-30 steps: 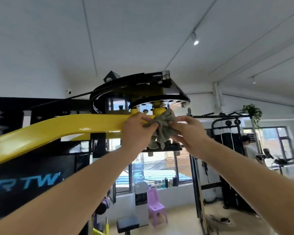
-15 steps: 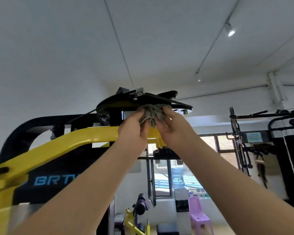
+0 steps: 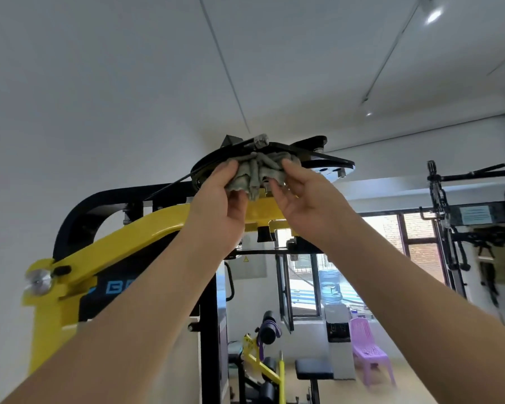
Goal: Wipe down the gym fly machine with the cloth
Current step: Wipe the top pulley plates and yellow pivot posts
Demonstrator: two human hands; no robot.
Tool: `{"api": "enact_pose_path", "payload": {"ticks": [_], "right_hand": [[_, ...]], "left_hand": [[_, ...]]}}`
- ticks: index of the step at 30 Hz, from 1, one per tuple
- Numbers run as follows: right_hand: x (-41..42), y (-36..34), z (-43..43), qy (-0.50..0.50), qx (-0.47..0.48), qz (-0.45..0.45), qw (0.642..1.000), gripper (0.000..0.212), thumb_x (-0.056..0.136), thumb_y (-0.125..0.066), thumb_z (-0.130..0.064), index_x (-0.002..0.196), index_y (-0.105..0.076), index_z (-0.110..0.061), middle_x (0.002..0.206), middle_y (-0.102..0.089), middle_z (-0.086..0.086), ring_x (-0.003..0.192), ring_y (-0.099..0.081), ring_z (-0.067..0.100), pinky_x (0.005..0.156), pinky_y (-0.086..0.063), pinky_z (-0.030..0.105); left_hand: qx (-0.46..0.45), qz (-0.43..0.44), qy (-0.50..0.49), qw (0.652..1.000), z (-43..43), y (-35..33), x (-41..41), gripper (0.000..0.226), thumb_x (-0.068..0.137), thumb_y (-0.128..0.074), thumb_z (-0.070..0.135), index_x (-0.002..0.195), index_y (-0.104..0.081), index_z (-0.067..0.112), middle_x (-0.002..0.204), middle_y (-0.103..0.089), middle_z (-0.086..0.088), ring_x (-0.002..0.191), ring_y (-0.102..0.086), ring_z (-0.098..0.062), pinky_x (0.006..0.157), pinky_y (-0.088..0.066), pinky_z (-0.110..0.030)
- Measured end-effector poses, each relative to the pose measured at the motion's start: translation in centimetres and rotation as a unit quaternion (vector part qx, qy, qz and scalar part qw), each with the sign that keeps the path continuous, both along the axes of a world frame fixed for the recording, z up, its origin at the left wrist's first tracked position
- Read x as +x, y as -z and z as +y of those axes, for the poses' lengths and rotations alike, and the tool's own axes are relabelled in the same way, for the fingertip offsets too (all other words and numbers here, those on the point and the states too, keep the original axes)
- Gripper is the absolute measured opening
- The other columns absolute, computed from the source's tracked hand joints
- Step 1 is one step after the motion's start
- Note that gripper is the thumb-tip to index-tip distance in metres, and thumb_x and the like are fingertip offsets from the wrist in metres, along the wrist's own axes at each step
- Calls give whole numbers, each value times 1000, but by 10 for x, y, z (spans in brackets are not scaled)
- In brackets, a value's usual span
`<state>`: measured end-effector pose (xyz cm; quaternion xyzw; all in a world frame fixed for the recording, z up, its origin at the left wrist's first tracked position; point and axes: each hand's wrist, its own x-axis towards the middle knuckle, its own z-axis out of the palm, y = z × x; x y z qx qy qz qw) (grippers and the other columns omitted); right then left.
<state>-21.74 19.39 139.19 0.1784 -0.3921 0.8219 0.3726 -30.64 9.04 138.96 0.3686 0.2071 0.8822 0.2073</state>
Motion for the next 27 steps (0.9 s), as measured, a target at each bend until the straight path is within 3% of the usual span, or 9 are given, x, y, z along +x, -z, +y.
{"api": "enact_pose_path", "payload": {"ticks": [3, 6, 9, 12, 15, 17, 20, 23, 27], "right_hand": [[-12, -5, 1, 13, -22, -20, 999, 19, 93, -66, 0, 112, -64, 2, 82, -77, 16, 69, -76, 22, 59, -60, 26], [-29, -8, 3, 22, -45, -44, 998, 28, 91, -67, 3, 120, -65, 4, 106, -74, 19, 88, -73, 24, 66, -63, 26], [-53, -9, 3, 34, -73, -78, 994, 29, 89, -71, 0, 118, -66, 3, 111, -73, 18, 89, -73, 23, 56, -60, 22], [-74, -10, 1, 40, -84, -92, 991, 28, 92, -68, -4, 120, -66, 2, 117, -72, 17, 84, -72, 22, 47, -56, 21], [-90, -15, -1, 43, -84, -95, 991, 31, 96, -64, -3, 126, -63, 4, 126, -68, 17, 96, -69, 23, 49, -59, 23], [-97, -16, -2, 43, -90, -101, 990, 32, 94, -66, -3, 125, -63, 4, 121, -70, 17, 99, -69, 26, 51, -60, 25], [-100, -12, 0, 40, -60, -111, 991, 29, 94, -68, -8, 123, -65, -1, 99, -74, 12, 85, -71, 22, 52, -61, 26], [-95, -4, 7, 25, -39, -95, 994, 25, 94, -68, -8, 119, -67, -9, 84, -77, 7, 74, -74, 19, 49, -57, 22], [-82, 2, 11, -2, -39, -60, 997, 22, 91, -68, -4, 111, -69, -12, 92, -75, 7, 60, -72, 13, 44, -52, 17]], "left_hand": [[-17, -18, -36, 999, -1, -3, -14, 14, 92, -71, 13, 105, -70, 9, 85, -75, -3, 65, -71, -8, 51, -52, -15], [-40, -43, -62, 996, 5, -5, -35, 31, 91, -73, 13, 120, -66, 5, 107, -73, -7, 82, -71, -12, 58, -57, -18], [-62, -68, -71, 993, 11, -11, -56, 36, 91, -74, 13, 124, -63, 4, 118, -71, -10, 96, -71, -15, 62, -59, -17], [-72, -93, -81, 990, 13, -14, -79, 38, 89, -75, 14, 124, -63, 3, 117, -71, -11, 90, -71, -15, 58, -58, -18], [-88, -88, -94, 988, 12, -15, -96, 26, 93, -71, 15, 117, -65, 5, 115, -70, -10, 90, -70, -14, 60, -57, -17], [-92, -73, -95, 989, 12, -14, -100, 21, 95, -69, 15, 114, -67, 6, 111, -71, -10, 89, -71, -13, 63, -57, -17], [-71, -51, -60, 994, 9, -8, -102, 27, 94, -70, 18, 118, -67, 4, 102, -77, -10, 80, -76, -15, 58, -59, -21], [-84, -3, -38, 996, 0, -1, -103, 29, 94, -70, 25, 117, -69, 8, 101, -76, -5, 86, -73, -13, 58, -58, -20], [-102, 16, 3, 995, -16, 0, -97, 25, 94, -67, 28, 111, -70, 9, 101, -70, -5, 74, -62, -7, 45, -49, -11]]}}
